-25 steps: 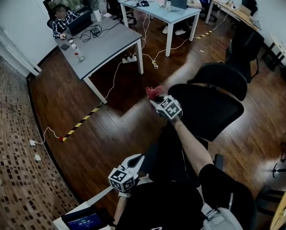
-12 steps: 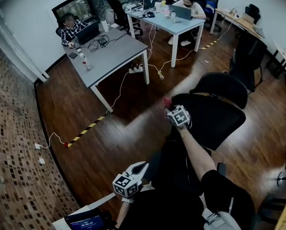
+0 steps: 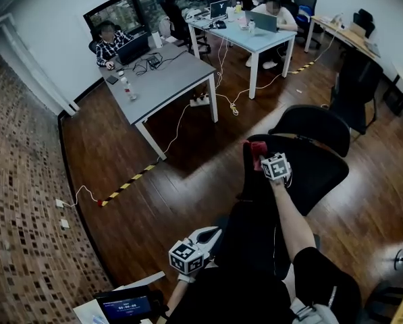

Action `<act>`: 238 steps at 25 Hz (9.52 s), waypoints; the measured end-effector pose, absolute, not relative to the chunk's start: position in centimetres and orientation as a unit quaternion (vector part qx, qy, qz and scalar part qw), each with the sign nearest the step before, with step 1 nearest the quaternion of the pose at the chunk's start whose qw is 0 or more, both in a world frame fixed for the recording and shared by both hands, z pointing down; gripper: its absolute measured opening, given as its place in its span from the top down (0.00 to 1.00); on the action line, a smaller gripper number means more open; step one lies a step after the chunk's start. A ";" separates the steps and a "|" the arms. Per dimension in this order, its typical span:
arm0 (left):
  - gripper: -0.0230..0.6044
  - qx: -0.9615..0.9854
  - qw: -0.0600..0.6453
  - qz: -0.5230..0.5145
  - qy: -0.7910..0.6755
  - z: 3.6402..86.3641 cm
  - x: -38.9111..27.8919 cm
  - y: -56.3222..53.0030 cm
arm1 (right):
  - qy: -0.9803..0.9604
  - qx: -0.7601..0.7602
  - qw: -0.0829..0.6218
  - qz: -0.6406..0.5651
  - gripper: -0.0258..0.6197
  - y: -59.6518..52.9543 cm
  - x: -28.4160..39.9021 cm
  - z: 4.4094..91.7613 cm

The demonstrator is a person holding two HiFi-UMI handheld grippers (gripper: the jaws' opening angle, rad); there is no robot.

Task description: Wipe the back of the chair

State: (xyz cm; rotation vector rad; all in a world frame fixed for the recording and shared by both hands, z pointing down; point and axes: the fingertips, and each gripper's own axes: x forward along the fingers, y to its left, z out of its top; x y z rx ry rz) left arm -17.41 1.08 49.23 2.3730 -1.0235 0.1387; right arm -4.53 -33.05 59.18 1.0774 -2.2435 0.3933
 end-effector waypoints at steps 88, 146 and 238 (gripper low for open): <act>0.99 0.941 0.251 0.070 -0.217 47.5 -1.5 -2.1 | -0.734 0.560 0.325 0.206 0.89 -27.1 17.0 61.9; 0.99 0.926 0.272 0.125 -0.230 49.0 -4.4 -1.8 | -0.792 0.463 0.313 0.245 0.89 -25.4 9.0 69.1; 0.99 0.891 0.328 0.163 -0.269 53.9 -17.5 0.3 | -0.823 0.366 0.343 0.267 0.89 -22.7 -11.2 78.4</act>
